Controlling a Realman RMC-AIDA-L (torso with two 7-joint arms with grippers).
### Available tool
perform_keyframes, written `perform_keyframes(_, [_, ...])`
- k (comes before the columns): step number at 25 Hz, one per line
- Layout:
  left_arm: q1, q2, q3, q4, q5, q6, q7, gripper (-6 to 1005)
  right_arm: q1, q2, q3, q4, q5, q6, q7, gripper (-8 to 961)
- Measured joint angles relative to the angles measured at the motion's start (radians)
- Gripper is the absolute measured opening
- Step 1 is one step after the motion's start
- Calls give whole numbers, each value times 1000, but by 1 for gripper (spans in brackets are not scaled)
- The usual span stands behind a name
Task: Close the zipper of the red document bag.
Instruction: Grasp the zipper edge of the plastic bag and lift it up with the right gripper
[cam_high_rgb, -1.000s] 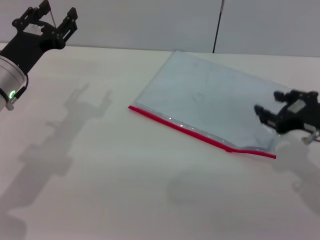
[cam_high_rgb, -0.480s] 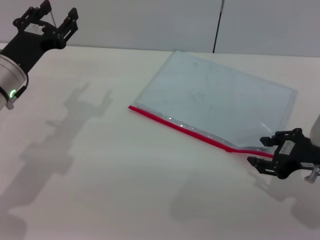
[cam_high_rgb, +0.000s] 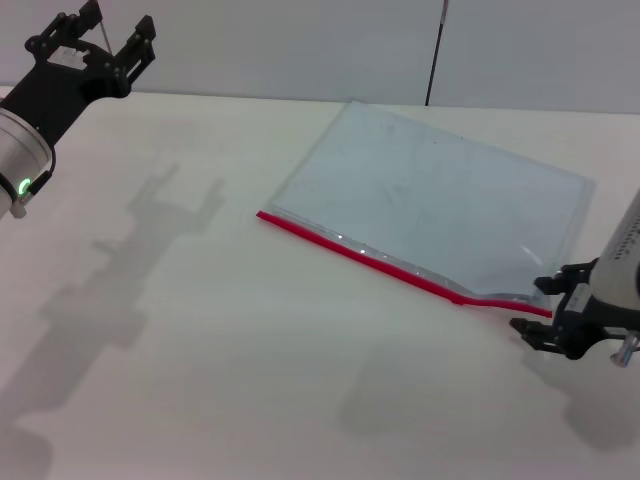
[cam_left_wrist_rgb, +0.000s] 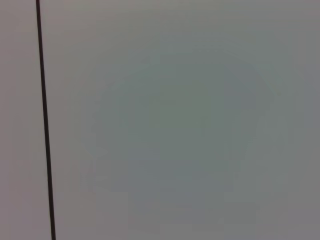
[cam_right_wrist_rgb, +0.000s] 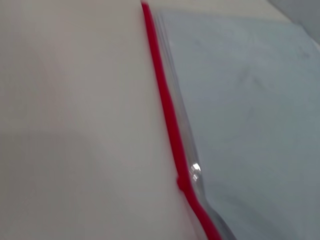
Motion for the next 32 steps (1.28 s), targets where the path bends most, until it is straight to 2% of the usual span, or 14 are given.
perform_keyframes(13, [1,2,-2,1,-1,14,7,676,31,1,-175,-50,-322,26,250,585])
perform_keyframes(21, [-1,2,-2,0,-1,17,8,674,38,1,-182,-54,-335,66,260,584])
perform_keyframes(32, [-3,0,-2,3,-1,17,7,671,94,0,-187,20,-340,81,272,581])
